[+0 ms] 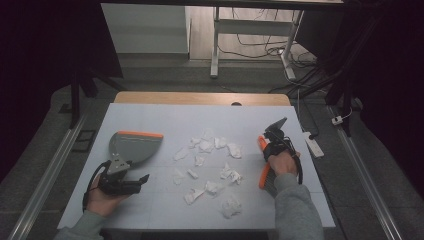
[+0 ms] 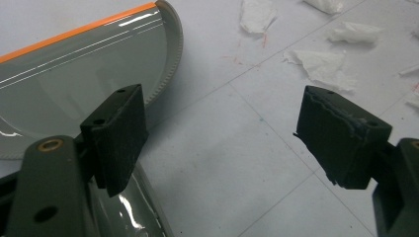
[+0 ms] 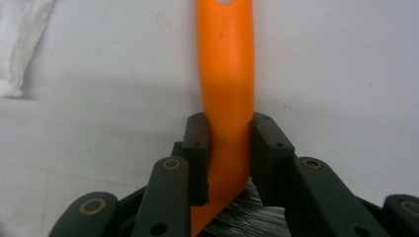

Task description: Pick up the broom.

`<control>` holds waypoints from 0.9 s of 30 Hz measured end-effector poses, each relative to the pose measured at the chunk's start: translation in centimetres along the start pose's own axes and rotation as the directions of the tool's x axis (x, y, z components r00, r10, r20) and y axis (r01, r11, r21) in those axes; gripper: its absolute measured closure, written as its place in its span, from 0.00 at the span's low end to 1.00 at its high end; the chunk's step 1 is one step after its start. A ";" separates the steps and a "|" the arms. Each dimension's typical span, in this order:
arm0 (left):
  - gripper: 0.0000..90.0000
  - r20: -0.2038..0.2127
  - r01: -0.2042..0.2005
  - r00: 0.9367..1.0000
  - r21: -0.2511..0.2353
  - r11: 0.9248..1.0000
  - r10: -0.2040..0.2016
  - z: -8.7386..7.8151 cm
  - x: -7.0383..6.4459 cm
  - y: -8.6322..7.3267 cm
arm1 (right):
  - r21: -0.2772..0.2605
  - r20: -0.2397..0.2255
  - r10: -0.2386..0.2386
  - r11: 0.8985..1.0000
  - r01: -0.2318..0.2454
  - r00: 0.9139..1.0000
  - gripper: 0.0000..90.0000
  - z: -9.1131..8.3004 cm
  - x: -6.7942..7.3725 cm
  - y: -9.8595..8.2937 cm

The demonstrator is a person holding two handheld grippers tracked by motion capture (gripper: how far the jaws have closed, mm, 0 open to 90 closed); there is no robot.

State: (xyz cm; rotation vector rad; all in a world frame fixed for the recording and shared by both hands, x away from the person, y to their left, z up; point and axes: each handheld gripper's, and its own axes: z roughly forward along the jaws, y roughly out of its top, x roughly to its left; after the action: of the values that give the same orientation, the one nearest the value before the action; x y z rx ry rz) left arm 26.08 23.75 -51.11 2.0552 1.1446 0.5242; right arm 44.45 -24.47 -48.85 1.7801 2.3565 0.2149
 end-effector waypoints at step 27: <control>0.24 -0.043 0.019 0.999 -0.014 1.000 -0.019 0.3 -0.1 0.3 | -0.337 -0.486 -0.115 0.939 -0.065 0.866 0.78 -3.9 -6.1 -3.2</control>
State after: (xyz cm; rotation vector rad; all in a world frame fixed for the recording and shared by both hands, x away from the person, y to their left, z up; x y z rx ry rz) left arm 26.35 23.49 -51.07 2.0285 1.1816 0.5682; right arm 42.20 -31.26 -45.40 1.6611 2.4465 1.1413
